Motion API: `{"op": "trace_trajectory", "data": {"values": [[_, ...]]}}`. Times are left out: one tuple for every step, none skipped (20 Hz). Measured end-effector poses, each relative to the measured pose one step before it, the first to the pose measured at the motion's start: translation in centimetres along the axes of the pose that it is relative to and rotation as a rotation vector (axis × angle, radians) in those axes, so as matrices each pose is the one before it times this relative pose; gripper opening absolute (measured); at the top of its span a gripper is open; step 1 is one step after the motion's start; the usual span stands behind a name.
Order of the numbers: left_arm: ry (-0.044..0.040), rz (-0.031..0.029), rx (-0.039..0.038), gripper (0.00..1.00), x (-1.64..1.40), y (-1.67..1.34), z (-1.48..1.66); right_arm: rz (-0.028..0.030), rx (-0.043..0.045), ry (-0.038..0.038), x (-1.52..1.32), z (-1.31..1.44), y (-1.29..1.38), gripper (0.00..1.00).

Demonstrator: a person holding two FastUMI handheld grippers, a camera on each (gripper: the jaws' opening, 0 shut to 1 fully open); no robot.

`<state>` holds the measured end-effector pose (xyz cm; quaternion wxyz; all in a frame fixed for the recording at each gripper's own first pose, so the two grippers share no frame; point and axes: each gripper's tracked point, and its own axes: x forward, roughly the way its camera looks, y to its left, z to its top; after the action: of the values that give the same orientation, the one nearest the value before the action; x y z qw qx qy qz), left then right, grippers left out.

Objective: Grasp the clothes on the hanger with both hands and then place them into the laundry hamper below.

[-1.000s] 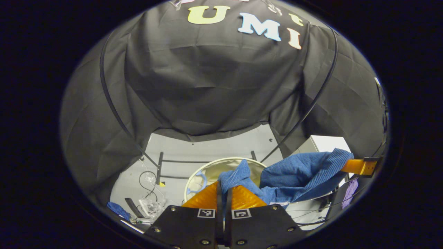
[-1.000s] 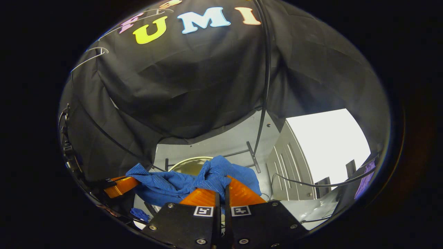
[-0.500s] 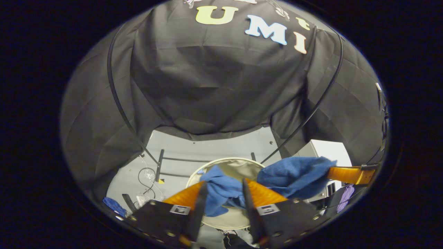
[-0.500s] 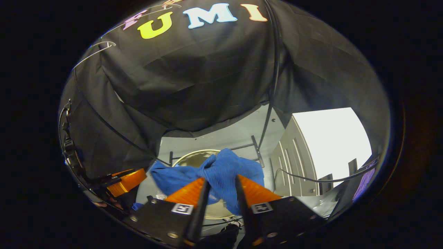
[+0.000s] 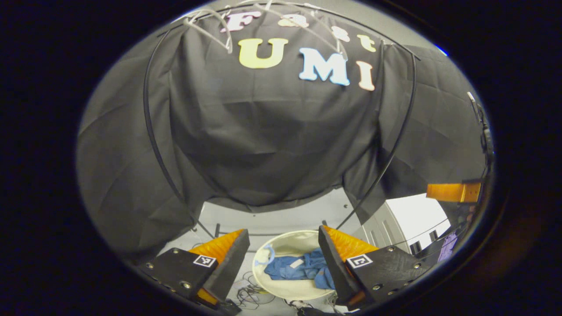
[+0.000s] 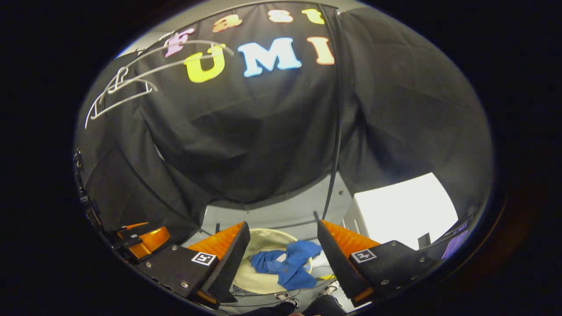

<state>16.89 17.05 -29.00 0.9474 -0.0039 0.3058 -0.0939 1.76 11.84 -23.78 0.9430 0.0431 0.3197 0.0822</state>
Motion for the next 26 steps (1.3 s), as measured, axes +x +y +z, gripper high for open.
{"op": "trace_trajectory", "data": {"values": [[-0.02711,0.00545,0.00745,0.92,-0.830,-0.423,1.543,-0.01181,-0.00147,-0.05043,-0.859,1.799,-0.962,0.96],[-0.03038,0.00530,0.00286,0.91,-1.020,-0.538,1.693,-0.00756,0.00026,-0.05094,-0.795,1.967,-0.859,0.96],[-0.03309,0.00705,-0.00076,0.91,-0.982,-0.580,1.984,-0.00238,0.00376,-0.04882,-0.804,1.793,-0.881,0.96],[-0.03531,0.01077,-0.00158,0.93,-1.015,-0.573,1.872,-0.00029,0.00574,-0.04092,-0.398,1.650,-0.849,0.96],[-0.03661,0.01339,-0.00277,0.92,-0.997,-0.738,2.172,0.00346,0.00593,-0.03583,-0.437,1.301,-0.879,0.96],[-0.03400,0.01634,-0.00465,0.92,-1.159,-0.739,2.054,0.00673,0.00387,-0.03294,-0.297,1.533,-0.871,0.95],[-0.03696,0.01693,-0.00830,0.92,-0.990,-0.808,2.055,0.01001,0.00051,-0.03402,-0.328,1.685,-0.328,0.96],[-0.03655,0.01746,-0.01155,0.91,-0.997,-0.610,1.764,0.01025,-0.00427,-0.03396,-0.788,1.706,-0.524,0.95],[-0.03981,0.01843,-0.01310,0.92,-0.780,-0.710,1.893,0.00858,-0.01118,-0.03898,-0.455,1.800,-0.785,0.96],[-0.04144,0.01637,-0.01697,0.92,-0.675,-0.851,2.156,0.00478,-0.01258,-0.04429,-0.427,1.847,-1.082,0.92],[-0.04243,0.01372,-0.01830,0.92,-0.691,-0.938,1.558,0.00437,-0.01097,-0.04481,-0.012,1.098,-0.970,0.92],[-0.03975,0.01336,-0.01607,0.92,-0.962,-0.907,1.378,0.00244,-0.00961,-0.04581,-0.458,1.369,-1.284,0.95],[-0.03519,0.01486,-0.00893,0.92,-0.908,-0.976,1.326,0.00090,-0.00469,-0.03719,-0.192,1.392,-1.175,0.91],[-0.03210,0.01804,-0.00435,0.92,-1.246,-0.892,0.921,0.00397,0.00085,-0.03316,-0.419,1.119,-0.878,0.95],[-0.02877,0.01640,-0.00118,0.92,-1.072,-0.786,0.926,0.00763,0.00697,-0.02281,-0.293,0.967,-0.759,0.95],[-0.02881,0.01459,-0.00153,0.92,-0.710,-0.663,0.879,0.01143,0.01137,-0.02129,-0.070,1.045,-0.625,0.95],[-0.02463,0.01447,-0.00139,0.92,-0.756,-0.647,0.879,0.01615,0.01094,-0.01319,0.046,0.658,-0.642,0.95],[-0.02257,0.01522,-0.00155,0.92,-0.541,-0.488,0.850,0.01493,0.00820,-0.00897,0.194,0.370,-0.460,0.92],[-0.02332,0.01824,-0.00548,0.92,-0.917,-0.524,0.707,0.01733,-0.00087,-0.01049,0.276,0.239,-0.594,0.95],[-0.01655,0.01495,-0.01093,0.92,-0.753,-0.457,0.429,0.00477,-0.00885,-0.01433,0.153,0.139,-0.899,0.95],[-0.01365,0.01037,-0.01932,0.92,-0.897,-0.708,0.387,-0.01250,-0.01473,0.00012,-0.031,-0.247,-1.167,0.95],[-0.00663,0.00279,-0.02220,0.92,-0.768,-0.746,0.217,-0.00875,-0.01175,0.00045,-0.281,-0.138,-0.965,0.91],[-0.00365,-0.00724,-0.01515,0.92,-0.653,-0.665,0.016,0.00292,-0.00628,0.00115,-0.462,0.172,-0.273,0.91],[-0.00853,-0.01096,0.00101,0.92,-0.610,-0.493,0.227,0.00152,-0.00486,-0.01062,-0.581,0.346,0.045,0.91],[-0.00826,-0.00523,0.01277,0.92,-0.551,-0.169,0.425,-0.00059,-0.00849,-0.02176,-0.396,0.477,-0.093,0.95],[-0.00449,0.00448,0.01638,0.92,-0.249,0.216,0.226,-0.00401,-0.00840,-0.02542,-0.387,0.398,-0.070,0.95]]}}
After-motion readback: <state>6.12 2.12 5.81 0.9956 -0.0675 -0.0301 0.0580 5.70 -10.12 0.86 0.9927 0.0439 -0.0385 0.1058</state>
